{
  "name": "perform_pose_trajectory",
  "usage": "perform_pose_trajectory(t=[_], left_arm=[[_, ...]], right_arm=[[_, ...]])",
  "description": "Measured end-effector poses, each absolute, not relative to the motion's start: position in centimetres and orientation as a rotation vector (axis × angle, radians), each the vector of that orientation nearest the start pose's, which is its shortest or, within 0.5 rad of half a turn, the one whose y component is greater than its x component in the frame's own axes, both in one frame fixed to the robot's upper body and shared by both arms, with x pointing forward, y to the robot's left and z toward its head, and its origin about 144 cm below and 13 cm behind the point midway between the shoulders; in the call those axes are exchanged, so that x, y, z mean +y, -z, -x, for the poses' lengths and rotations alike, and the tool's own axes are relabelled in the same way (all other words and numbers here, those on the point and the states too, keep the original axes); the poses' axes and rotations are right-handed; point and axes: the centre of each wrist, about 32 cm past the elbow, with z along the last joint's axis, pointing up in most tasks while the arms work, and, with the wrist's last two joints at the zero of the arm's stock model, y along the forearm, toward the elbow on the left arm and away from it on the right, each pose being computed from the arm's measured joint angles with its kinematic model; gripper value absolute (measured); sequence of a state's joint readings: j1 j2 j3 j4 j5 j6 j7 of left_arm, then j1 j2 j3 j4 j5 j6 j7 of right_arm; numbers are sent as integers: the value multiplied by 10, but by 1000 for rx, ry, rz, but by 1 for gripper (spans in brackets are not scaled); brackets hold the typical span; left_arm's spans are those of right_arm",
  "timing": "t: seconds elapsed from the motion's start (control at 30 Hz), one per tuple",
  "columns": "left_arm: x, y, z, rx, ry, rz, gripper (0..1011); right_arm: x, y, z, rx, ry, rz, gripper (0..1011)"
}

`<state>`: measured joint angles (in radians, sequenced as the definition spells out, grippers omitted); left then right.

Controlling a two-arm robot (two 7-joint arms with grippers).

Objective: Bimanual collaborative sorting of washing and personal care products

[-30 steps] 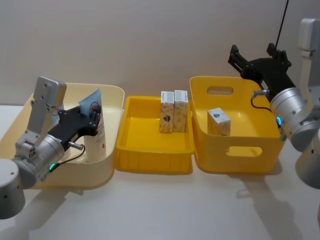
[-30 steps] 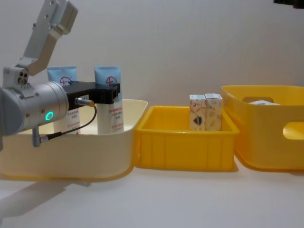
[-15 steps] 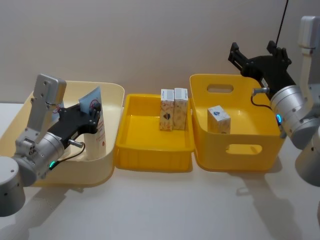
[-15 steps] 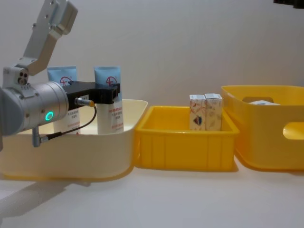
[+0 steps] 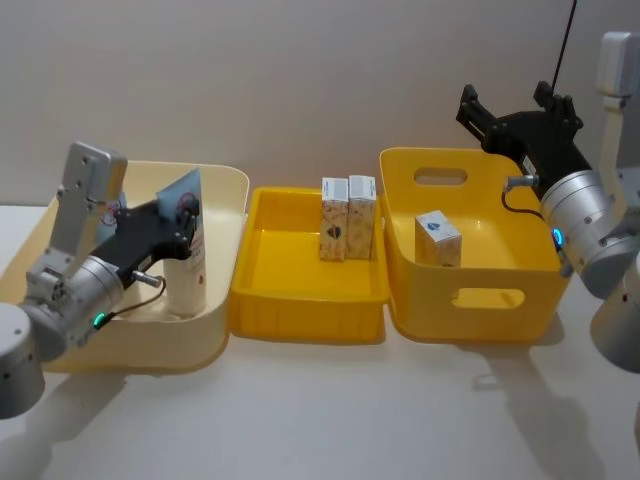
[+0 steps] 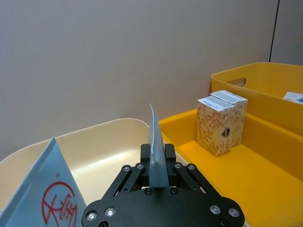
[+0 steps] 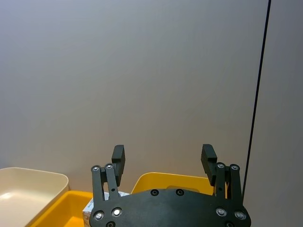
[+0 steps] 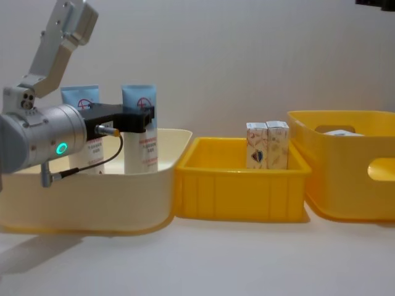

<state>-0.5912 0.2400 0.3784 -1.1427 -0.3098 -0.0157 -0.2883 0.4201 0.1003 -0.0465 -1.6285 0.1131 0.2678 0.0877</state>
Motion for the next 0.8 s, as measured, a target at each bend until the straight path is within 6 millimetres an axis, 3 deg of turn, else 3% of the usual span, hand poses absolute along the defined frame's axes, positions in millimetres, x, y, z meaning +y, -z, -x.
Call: perform_pose_trajectory(t=[0.47,0.8], left_arm=[[251,-1239,-646,-235,-992,99,178],[269,-1264,-673,-291,-908,249,177]], right_arm=[[-240,-1316,-546,-168,1423,-147,1001],[-244,-1319,-552,-178,1399,-151,1001]])
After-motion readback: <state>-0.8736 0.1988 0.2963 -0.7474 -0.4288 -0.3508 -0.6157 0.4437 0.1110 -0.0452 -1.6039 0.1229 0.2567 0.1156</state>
